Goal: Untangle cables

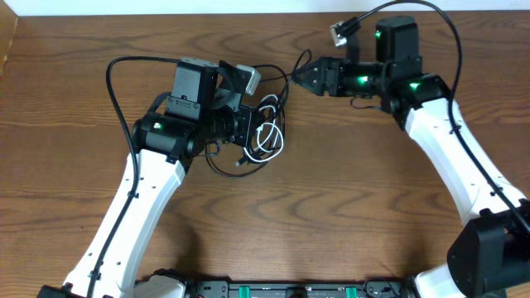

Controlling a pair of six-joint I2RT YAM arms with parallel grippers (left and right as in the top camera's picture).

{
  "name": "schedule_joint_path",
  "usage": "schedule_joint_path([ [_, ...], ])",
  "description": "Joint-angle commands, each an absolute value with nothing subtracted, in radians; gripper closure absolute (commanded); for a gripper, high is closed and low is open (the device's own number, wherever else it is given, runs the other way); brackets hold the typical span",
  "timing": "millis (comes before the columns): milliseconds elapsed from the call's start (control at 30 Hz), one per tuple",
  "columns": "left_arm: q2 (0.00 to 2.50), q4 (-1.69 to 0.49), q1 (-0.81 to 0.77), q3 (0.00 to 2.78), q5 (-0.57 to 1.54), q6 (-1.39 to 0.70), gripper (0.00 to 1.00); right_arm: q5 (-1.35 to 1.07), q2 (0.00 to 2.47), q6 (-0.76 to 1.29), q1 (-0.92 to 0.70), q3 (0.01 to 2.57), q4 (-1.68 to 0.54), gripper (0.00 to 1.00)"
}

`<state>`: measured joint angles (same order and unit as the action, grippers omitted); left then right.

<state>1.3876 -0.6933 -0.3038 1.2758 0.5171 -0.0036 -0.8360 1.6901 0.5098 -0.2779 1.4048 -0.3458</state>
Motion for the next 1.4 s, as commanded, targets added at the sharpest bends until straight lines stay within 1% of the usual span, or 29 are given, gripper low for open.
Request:
schedule_joint_path([
  [0, 1.386, -0.694, -0.304, 1.291, 0.519, -0.006, 0.93, -0.792, 1.685, 0.572, -0.308, 1.406, -0.308, 0.37],
  [100, 1.386, -0.696, -0.304, 1.291, 0.519, -0.006, 0.93, -0.773, 1.686, 0.606, -0.327, 1.406, -0.265, 0.38],
  [167, 1.386, -0.696, -0.304, 1.291, 0.519, -0.006, 0.93, -0.701, 1.686, 0.646, -0.335, 1.406, -0.261, 0.41],
  [233, 1.386, -0.696, -0.304, 1.291, 0.519, -0.006, 0.93, -0.623, 1.688, 0.680, -0.339, 1.406, -0.261, 0.46],
  [300, 1.386, -0.696, -0.304, 1.291, 0.519, -0.006, 0.93, -0.544, 1.699, 0.704, -0.347, 1.406, -0.252, 0.56],
  [367, 1.386, -0.695, -0.304, 1.291, 0.519, -0.006, 0.93, -0.546, 1.719, 0.703, -0.358, 1.406, -0.227, 0.65],
  [400, 1.386, -0.695, -0.304, 1.291, 0.518, -0.006, 0.93, -0.548, 1.728, 0.701, -0.366, 1.406, -0.228, 0.73],
  [467, 1.386, -0.696, -0.304, 1.291, 0.496, -0.006, 0.93, -0.552, 1.745, 0.632, -0.382, 1.406, -0.262, 0.99],
  [567, 1.386, -0.696, -0.304, 1.288, 0.429, -0.006, 0.93, -0.532, 1.732, 0.567, -0.363, 1.406, -0.276, 0.99],
  [667, 1.388, -0.704, -0.304, 1.280, 0.292, -0.009, 0.93, -0.514, 1.686, 0.547, -0.289, 1.411, -0.289, 0.99],
  [800, 1.407, -0.738, -0.304, 1.279, 0.165, -0.021, 0.93, -0.498, 1.582, 0.506, -0.110, 1.439, -0.378, 0.99],
  [933, 1.431, -0.748, -0.304, 1.279, 0.140, -0.021, 0.93, -0.438, 1.492, 0.453, 0.071, 1.444, -0.500, 0.99],
  [1067, 1.452, -0.743, -0.304, 1.279, 0.136, -0.021, 0.93, -0.425, 1.475, 0.423, 0.260, 1.444, -0.613, 0.99],
  [1133, 1.457, -0.743, -0.302, 1.279, 0.136, -0.021, 0.93, -0.425, 1.481, 0.406, 0.313, 1.444, -0.633, 0.99],
  [1233, 1.457, -0.743, -0.301, 1.279, 0.137, -0.021, 0.92, -0.457, 1.489, 0.377, 0.355, 1.444, -0.651, 0.99],
  [1333, 1.457, -0.731, -0.301, 1.280, 0.162, -0.021, 0.93, -0.572, 1.493, 0.281, 0.331, 1.443, -0.657, 0.99],
  [1367, 1.457, -0.723, -0.301, 1.283, 0.207, -0.019, 0.93, -0.614, 1.493, 0.233, 0.307, 1.443, -0.661, 0.98],
])
